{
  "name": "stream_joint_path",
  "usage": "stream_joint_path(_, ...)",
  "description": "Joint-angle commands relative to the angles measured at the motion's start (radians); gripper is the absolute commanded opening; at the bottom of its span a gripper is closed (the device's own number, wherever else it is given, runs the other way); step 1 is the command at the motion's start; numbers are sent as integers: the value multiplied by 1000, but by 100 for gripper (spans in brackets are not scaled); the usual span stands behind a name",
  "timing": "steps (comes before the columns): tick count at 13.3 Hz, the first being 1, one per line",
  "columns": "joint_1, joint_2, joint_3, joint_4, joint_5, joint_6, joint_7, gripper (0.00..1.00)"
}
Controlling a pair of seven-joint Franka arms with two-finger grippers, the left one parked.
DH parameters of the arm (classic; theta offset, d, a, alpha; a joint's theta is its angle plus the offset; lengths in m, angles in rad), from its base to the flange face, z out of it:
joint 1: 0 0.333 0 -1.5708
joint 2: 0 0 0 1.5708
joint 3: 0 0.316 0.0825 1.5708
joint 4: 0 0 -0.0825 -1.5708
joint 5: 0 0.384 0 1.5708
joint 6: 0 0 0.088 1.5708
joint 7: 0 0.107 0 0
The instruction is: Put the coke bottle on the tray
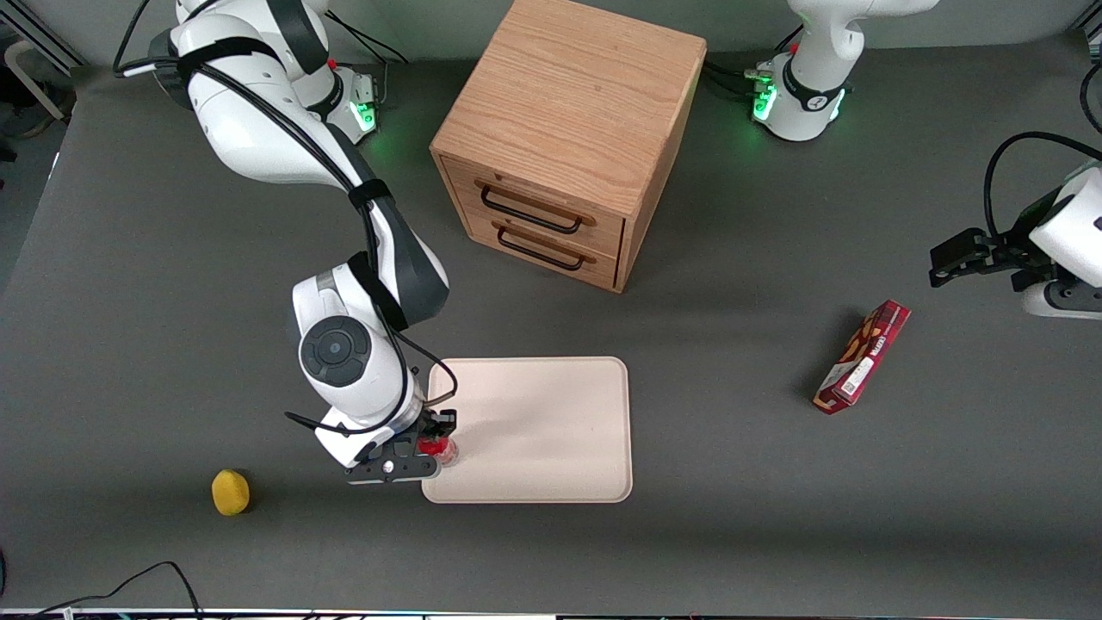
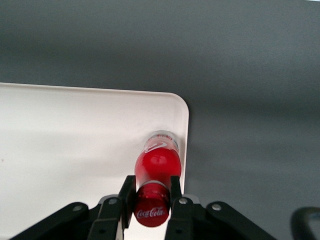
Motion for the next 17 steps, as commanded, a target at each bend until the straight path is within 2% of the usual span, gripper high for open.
stream_joint_path(1, 6, 19, 1, 54, 27, -6, 23, 0)
stream_joint_path(2, 6, 19, 1, 54, 27, -1, 23, 0)
stream_joint_path(3, 4, 19, 0, 51, 26, 8, 23, 60)
stream_joint_path(4, 1, 21, -2, 43, 26, 23, 11, 100)
stream_joint_path(8, 1, 18, -9, 42, 21, 25, 9, 100)
stream_joint_path(13, -20, -83, -10, 26, 18, -68, 23, 100)
stream_joint_path(17, -96, -328, -6, -237, 17, -72, 6, 100)
